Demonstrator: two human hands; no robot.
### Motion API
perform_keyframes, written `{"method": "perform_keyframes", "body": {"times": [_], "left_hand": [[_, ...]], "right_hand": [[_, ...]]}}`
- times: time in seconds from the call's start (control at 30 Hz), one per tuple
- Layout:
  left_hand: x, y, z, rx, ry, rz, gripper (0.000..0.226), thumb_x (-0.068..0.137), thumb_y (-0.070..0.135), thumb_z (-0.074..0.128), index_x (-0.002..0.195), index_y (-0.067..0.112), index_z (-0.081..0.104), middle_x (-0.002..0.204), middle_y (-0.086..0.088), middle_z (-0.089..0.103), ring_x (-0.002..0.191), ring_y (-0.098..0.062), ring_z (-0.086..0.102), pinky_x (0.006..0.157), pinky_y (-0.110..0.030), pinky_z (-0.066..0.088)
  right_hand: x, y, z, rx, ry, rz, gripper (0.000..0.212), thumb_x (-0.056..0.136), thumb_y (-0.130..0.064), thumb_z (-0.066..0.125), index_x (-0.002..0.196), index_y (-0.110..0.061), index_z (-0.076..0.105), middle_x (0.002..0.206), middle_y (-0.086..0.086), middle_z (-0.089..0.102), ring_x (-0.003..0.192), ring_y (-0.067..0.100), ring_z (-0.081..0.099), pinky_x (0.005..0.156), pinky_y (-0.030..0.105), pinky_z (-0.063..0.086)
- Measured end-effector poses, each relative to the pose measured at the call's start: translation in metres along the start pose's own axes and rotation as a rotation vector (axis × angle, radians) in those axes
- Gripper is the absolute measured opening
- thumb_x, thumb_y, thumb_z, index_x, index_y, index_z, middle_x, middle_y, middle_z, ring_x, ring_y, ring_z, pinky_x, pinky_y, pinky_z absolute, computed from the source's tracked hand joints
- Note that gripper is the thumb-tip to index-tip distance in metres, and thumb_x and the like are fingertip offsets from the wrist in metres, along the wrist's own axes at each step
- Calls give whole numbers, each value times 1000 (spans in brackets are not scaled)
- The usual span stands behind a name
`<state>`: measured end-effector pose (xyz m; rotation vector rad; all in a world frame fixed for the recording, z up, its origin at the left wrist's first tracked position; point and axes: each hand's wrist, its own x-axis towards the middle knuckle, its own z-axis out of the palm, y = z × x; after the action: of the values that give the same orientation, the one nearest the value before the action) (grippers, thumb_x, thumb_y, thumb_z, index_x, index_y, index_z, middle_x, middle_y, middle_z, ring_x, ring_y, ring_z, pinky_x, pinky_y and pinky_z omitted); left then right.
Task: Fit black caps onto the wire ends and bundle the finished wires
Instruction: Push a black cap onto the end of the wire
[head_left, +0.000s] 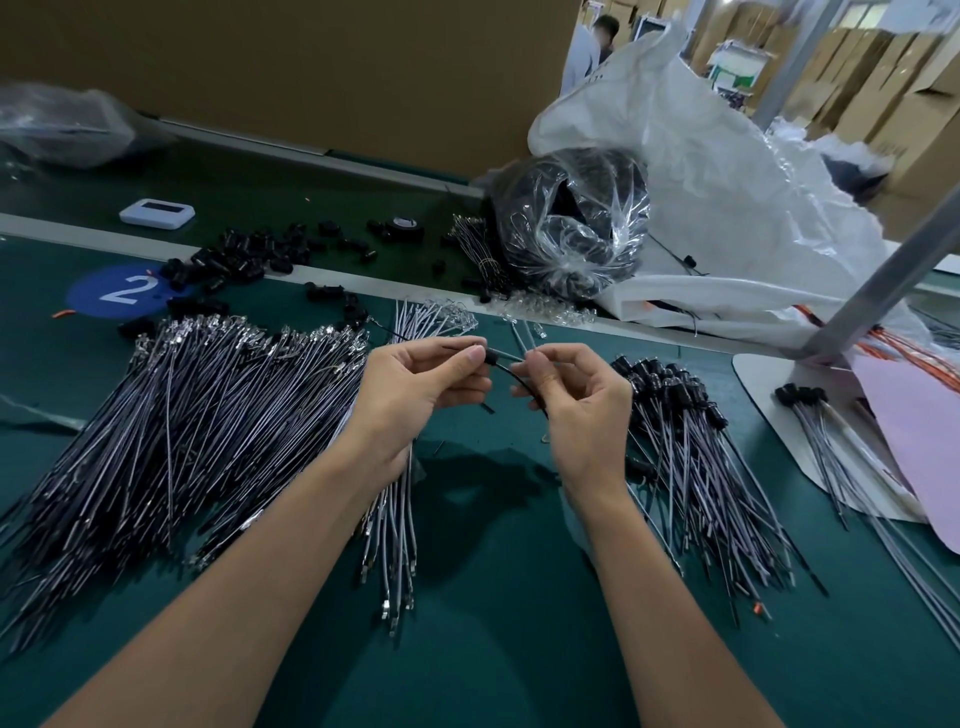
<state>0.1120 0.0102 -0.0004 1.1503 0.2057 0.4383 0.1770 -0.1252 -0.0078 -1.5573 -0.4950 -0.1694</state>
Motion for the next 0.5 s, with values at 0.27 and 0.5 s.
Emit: {"method": "perform_keyframes", "body": {"times": [0.27, 0.5], "left_hand": [[2, 2, -4, -118, 56, -19, 23, 70, 15, 70, 90, 4, 72, 72, -6, 73, 62, -13, 69, 60, -19, 56], [2, 2, -5, -136, 63, -26, 22, 75, 12, 69, 94, 0, 71, 73, -6, 72, 63, -13, 68, 62, -19, 56]], "right_hand": [[2, 1, -7, -354, 4, -211, 8, 79, -8, 78, 84, -14, 78, 78, -2, 70, 65, 15, 61, 60, 24, 49], [3, 2, -9, -361, 39, -228, 6, 79, -9, 78, 80, -15, 77, 74, -5, 69, 62, 13, 56, 59, 23, 44]]}}
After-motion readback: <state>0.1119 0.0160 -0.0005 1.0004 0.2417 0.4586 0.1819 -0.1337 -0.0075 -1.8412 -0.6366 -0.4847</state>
